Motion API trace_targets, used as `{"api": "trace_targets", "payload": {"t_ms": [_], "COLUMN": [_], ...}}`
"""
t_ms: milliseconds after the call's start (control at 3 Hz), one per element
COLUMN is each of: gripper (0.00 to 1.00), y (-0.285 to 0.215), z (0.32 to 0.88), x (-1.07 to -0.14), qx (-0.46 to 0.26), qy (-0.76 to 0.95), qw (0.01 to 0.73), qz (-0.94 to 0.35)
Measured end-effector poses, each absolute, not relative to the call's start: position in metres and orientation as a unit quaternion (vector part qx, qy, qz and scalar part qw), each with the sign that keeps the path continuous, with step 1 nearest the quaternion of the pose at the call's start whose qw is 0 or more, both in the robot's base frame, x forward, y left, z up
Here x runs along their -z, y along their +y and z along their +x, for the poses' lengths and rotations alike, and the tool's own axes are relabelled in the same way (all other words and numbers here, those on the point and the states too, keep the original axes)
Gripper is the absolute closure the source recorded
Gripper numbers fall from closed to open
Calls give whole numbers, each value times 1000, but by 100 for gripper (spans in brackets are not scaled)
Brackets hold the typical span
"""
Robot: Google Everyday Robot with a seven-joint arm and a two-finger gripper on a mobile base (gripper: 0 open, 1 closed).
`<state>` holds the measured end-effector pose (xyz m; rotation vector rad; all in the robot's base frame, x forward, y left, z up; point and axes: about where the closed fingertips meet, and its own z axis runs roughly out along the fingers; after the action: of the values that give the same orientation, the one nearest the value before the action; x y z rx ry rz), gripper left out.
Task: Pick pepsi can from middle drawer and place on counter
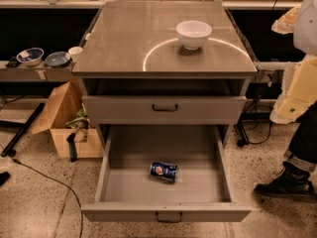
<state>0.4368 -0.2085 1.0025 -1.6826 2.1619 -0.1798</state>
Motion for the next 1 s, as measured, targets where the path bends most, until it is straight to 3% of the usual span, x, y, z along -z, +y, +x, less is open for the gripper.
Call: {"api": "trace_targets", "payload": {"t_ms": [1000], "gripper": [0], "y": [-210], "z": [439], "x": [-978], "qx": [51], "qy": [769], "qw": [215], "qz": [-599]}}
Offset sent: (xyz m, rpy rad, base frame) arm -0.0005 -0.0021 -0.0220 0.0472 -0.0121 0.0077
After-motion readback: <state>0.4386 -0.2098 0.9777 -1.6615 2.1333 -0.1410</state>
